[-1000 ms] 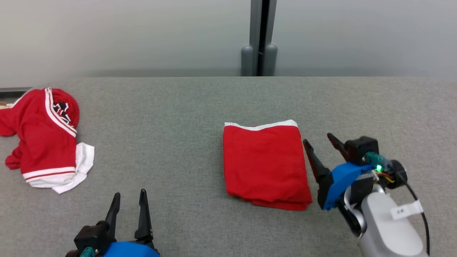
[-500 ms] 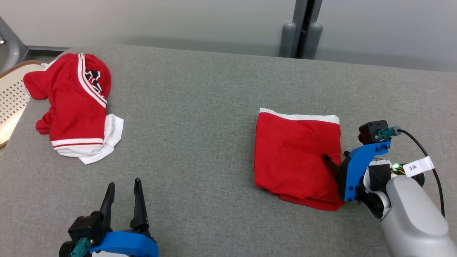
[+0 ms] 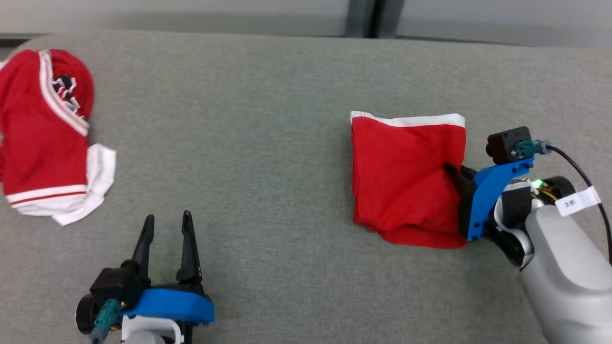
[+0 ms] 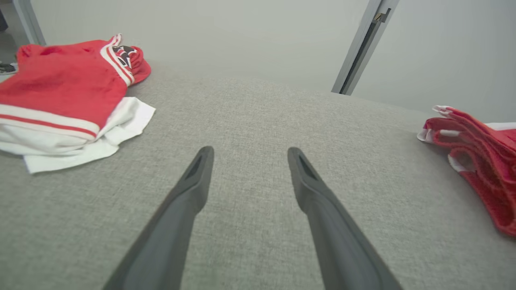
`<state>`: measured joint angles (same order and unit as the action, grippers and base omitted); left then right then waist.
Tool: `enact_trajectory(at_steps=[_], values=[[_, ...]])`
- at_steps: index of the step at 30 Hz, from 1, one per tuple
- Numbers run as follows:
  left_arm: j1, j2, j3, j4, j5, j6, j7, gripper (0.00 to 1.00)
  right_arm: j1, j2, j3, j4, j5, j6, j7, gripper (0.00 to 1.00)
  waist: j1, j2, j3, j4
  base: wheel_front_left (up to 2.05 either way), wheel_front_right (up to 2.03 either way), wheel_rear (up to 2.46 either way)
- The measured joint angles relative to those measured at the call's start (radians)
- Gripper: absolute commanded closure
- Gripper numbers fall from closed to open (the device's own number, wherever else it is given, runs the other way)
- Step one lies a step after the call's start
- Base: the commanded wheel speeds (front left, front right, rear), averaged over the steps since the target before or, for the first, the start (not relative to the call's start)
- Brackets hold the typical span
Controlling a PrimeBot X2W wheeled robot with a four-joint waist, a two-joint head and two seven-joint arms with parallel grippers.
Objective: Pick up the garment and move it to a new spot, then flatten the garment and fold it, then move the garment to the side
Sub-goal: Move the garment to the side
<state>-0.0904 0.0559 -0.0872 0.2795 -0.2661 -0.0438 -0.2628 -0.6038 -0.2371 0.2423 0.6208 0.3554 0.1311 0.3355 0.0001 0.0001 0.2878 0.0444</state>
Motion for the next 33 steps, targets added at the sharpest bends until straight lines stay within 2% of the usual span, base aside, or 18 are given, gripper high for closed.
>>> enact_trajectory(at_steps=[4,9,14,19,22,26,29,33], values=[[-0.018,0.006,0.009,-0.042,0.017,0.000,0.000,0.00,-0.027,-0.026,-0.011,-0.019,-0.010,0.000,-0.048,1.00,0.0000,0.0000,0.045,-0.090,0.00,0.00,0.00],[-0.047,0.046,0.013,-0.083,0.041,0.000,0.003,0.00,-0.038,-0.044,-0.043,-0.030,-0.011,0.000,-0.091,1.00,0.0003,-0.0001,0.105,-0.228,0.00,0.00,0.00],[-0.077,0.085,0.005,-0.130,0.060,-0.003,0.045,0.00,-0.033,-0.043,-0.085,-0.029,-0.006,0.000,-0.136,1.00,0.0003,0.0000,0.148,-0.359,0.00,0.00,0.00],[-0.082,0.107,-0.016,-0.176,0.074,-0.008,0.091,0.00,-0.021,-0.025,-0.114,-0.013,-0.002,0.000,-0.176,1.00,0.0002,0.0000,0.162,-0.447,0.00,0.00,0.00],[-0.082,0.117,-0.024,-0.197,0.082,-0.009,0.114,0.00,-0.027,-0.012,-0.116,0.011,-0.004,0.000,-0.193,1.00,0.0001,0.0000,0.163,-0.468,0.00,0.00,0.00],[-0.079,0.125,-0.033,-0.227,0.085,-0.009,0.129,0.00,-0.075,-0.025,-0.113,0.054,-0.035,0.000,-0.209,1.00,0.0001,0.0000,0.167,-0.452,0.00,0.00,0.00],[-0.078,0.130,-0.038,-0.243,0.088,-0.008,0.137,0.00,-0.124,-0.058,-0.128,0.096,-0.037,0.000,-0.211,1.00,0.0000,-0.0001,0.168,-0.420,0.00,0.00,0.00],[-0.074,0.129,-0.050,-0.262,0.091,-0.002,0.143,0.00,-0.190,-0.137,-0.140,0.140,-0.048,0.000,-0.185,1.00,0.0000,0.0000,0.171,-0.362,0.00,0.00,0.00]])
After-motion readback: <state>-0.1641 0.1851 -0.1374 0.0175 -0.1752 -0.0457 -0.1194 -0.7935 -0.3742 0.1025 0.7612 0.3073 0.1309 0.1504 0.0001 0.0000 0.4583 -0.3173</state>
